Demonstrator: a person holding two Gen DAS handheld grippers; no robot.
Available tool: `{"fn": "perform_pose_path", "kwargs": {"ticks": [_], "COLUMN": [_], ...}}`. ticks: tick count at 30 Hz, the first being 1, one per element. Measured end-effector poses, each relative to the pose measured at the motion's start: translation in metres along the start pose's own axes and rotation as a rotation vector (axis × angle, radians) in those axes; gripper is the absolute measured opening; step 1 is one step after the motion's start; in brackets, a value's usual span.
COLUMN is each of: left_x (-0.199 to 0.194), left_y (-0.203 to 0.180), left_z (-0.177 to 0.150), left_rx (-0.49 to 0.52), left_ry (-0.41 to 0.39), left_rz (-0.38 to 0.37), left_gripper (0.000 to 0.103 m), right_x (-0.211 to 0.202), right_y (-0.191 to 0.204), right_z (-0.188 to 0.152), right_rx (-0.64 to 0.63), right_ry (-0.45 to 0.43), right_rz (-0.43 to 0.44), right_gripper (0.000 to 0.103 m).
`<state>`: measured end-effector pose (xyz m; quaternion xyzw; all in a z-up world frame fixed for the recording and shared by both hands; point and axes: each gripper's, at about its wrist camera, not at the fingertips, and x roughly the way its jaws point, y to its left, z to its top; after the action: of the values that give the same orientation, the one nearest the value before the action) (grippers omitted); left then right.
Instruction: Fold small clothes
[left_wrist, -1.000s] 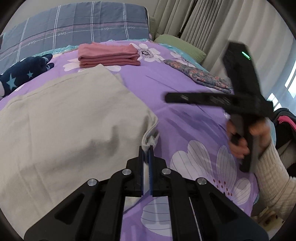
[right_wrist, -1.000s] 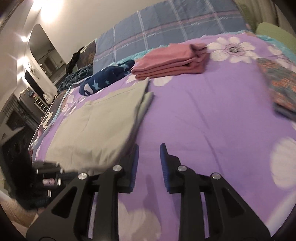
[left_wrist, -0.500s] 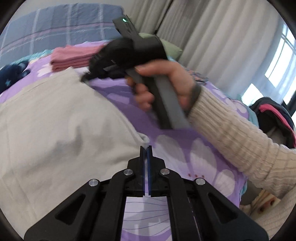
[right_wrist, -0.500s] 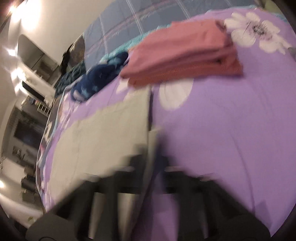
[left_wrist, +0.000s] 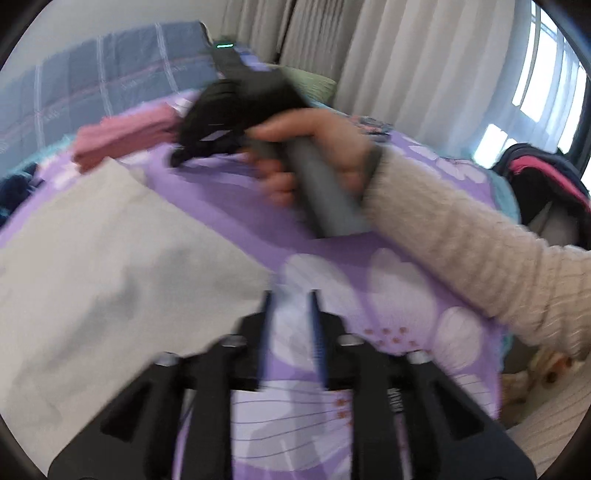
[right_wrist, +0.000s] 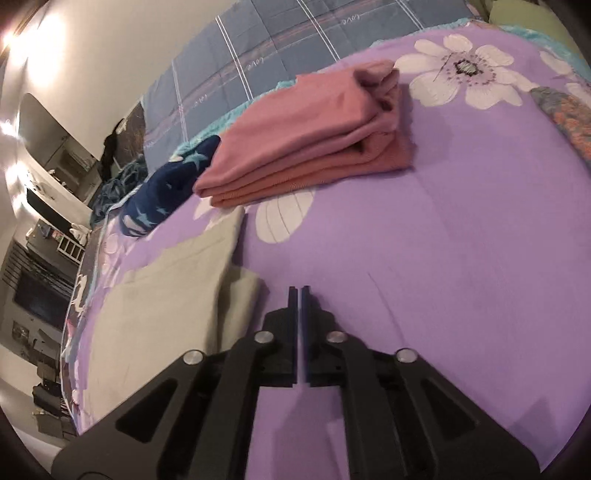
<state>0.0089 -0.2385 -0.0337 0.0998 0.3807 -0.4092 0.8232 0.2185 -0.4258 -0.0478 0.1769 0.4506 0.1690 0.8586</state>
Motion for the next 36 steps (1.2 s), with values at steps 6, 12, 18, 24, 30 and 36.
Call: {"fn": "perform_pose_path", "kwargs": {"ticks": [6,12,18,24,30,36], "left_x": [0.031,0.010,-0.046,-0.098,-0.154,-0.215], "left_y": [0.020,0.029,0.036,0.065,0.109,0.144], "left_z": [-0.010,-0.005,-0.021,-0.062,-0.114,-0.160], "left_rx": [-0.010,-0.040,-0.063,-0.182,-0.414,-0.557], "left_ry": [0.074,0.019,-0.040,-0.077,-0.114,-0.177], "left_rz": [0.062,-0.039,0.003,0.224,0.420,0.570], "left_gripper": [0.041,0.001,0.023,0.038,0.041,0.043], "right_x": [-0.050,-0.089,-0.092,-0.073,-0.074,-0.085], "right_y": [0.021,0.017,0.029,0.039,0.038,0.022], "right_z": [-0.052,-0.123,-0.152,-0.148,-0.143,-0.154], "right_rx": [-0.175,-0.162,-0.154,-0.115,0.023,0.009], "right_ry": [0.051,0.067,0.097,0.132,0.112,0.099], "right_rz": [0.087,0.165,0.220,0.171,0.120,-0.197], "right_gripper": [0.018,0.019,0.034,0.049,0.005,0.000]}}
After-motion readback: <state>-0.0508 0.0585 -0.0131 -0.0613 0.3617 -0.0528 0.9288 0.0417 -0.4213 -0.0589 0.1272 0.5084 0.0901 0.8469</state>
